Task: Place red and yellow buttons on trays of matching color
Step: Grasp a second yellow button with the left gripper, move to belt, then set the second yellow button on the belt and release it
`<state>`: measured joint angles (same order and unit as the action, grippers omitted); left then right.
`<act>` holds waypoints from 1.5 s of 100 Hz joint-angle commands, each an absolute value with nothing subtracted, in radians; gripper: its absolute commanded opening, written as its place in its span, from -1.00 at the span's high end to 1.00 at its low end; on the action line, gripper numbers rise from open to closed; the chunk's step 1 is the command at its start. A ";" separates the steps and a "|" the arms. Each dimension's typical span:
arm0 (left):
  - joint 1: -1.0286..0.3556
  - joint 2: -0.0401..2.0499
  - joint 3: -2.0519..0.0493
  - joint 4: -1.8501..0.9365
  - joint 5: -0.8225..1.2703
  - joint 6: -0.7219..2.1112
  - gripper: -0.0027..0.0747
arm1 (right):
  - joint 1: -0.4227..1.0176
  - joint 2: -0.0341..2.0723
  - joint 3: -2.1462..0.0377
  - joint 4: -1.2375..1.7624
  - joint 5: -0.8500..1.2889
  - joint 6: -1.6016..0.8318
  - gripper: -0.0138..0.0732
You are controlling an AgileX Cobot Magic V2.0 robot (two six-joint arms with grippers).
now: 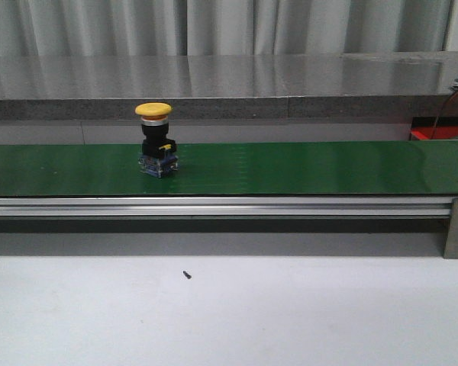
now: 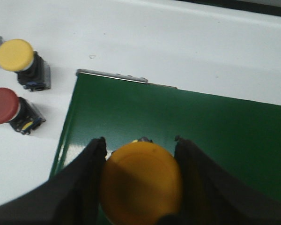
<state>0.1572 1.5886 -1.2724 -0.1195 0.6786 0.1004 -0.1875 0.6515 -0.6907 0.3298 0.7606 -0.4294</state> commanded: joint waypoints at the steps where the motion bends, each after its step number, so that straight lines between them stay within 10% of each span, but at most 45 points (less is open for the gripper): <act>1: 0.135 1.574 -1.297 -0.130 0.608 0.098 0.63 | -0.187 0.648 -0.715 0.355 0.705 -0.435 0.90; 44: 0.133 1.688 -1.295 -0.128 0.623 0.098 0.54 | -0.187 0.648 -0.715 0.355 0.705 -0.435 0.90; 75: 0.133 1.635 -1.295 -0.149 0.619 0.098 -0.85 | -0.187 0.648 -0.715 0.355 0.705 -0.435 0.90; 150: -0.040 1.103 -1.139 -0.174 0.467 0.173 -0.86 | -0.187 0.648 -0.715 0.355 0.705 -0.435 0.90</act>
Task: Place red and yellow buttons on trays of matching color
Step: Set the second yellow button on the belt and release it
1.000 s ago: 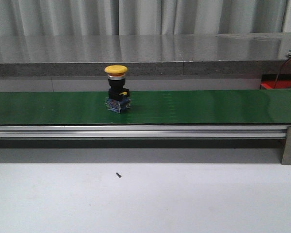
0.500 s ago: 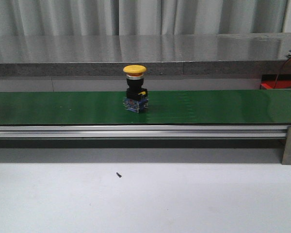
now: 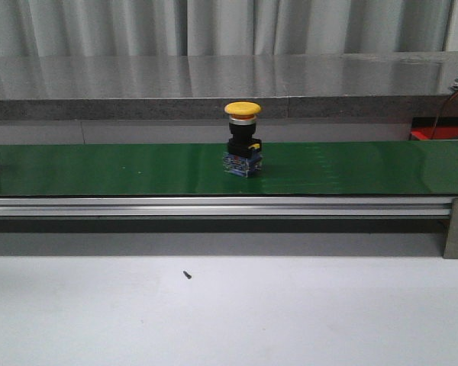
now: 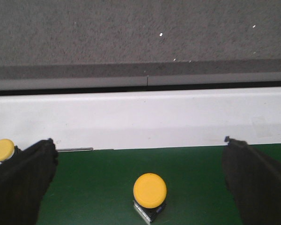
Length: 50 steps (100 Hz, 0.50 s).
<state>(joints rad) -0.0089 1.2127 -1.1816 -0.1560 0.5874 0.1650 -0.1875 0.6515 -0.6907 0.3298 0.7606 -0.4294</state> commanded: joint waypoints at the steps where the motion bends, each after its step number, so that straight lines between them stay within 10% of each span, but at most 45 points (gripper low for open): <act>1: -0.045 1.095 -1.132 -0.174 0.457 0.173 -0.86 | -0.187 0.648 -0.715 0.355 0.705 -0.435 0.90; 34: -0.101 0.732 -0.772 -0.199 0.297 0.173 -0.85 | -0.187 0.648 -0.715 0.355 0.705 -0.435 0.90; 50: -0.101 0.613 -0.674 -0.197 0.333 0.173 -0.50 | -0.187 0.648 -0.719 0.355 0.658 -0.435 0.90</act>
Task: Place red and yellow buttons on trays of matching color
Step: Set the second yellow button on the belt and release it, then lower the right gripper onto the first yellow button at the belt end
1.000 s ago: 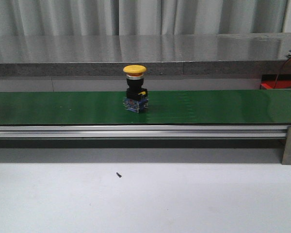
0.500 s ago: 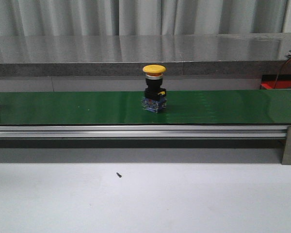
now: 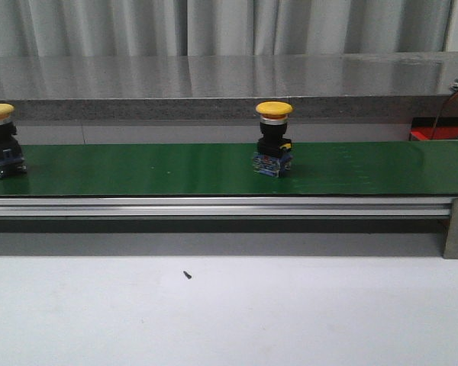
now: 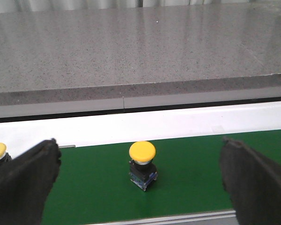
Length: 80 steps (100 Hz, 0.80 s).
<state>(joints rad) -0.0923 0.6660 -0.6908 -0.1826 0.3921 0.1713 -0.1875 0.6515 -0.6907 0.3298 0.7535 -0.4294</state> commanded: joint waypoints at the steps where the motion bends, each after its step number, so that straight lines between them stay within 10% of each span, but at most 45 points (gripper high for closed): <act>1: -0.101 0.609 -0.668 -0.197 0.333 0.173 -0.45 | -0.187 0.648 -0.719 0.355 0.655 -0.435 0.90; 28: -0.101 0.529 -0.608 -0.197 0.344 0.173 0.99 | -0.187 0.648 -0.719 0.355 0.617 -0.435 0.90; 68: -0.101 0.529 -0.608 -0.197 0.339 0.173 0.98 | -0.187 0.657 -0.719 0.401 0.619 -0.435 0.87; 80: -0.101 0.529 -0.608 -0.197 0.339 0.173 0.98 | -0.187 0.692 -0.742 0.409 0.689 -0.435 0.50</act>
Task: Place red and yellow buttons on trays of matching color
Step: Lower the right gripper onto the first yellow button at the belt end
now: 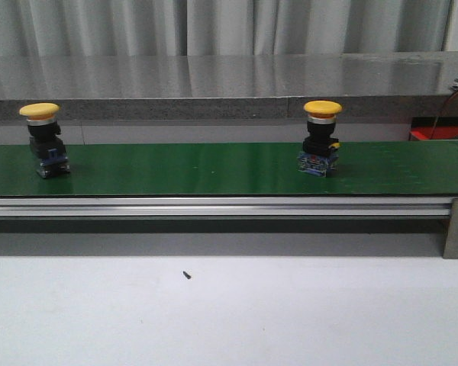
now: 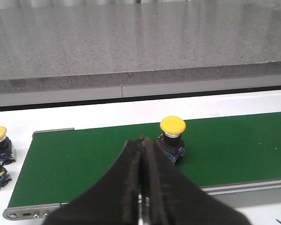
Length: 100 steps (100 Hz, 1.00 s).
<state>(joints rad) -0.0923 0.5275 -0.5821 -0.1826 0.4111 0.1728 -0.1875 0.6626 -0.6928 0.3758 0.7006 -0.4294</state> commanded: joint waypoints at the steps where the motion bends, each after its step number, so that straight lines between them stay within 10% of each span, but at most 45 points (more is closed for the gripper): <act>1: -0.101 0.529 -0.608 -0.197 0.339 0.173 0.98 | -0.187 0.699 -0.744 0.409 0.695 -0.435 0.42; 22: -0.101 0.529 -0.608 -0.197 0.327 0.173 0.98 | -0.187 0.837 -0.850 0.425 0.810 -0.435 -0.51; 100: -0.101 0.529 -0.608 -0.197 0.325 0.173 0.98 | 0.017 1.532 -1.280 0.414 0.819 -0.488 -0.49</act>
<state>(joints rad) -0.0923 0.5275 -0.5800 -0.1826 0.4060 0.1728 0.0018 1.5168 -1.2100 0.4077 0.8542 -0.4734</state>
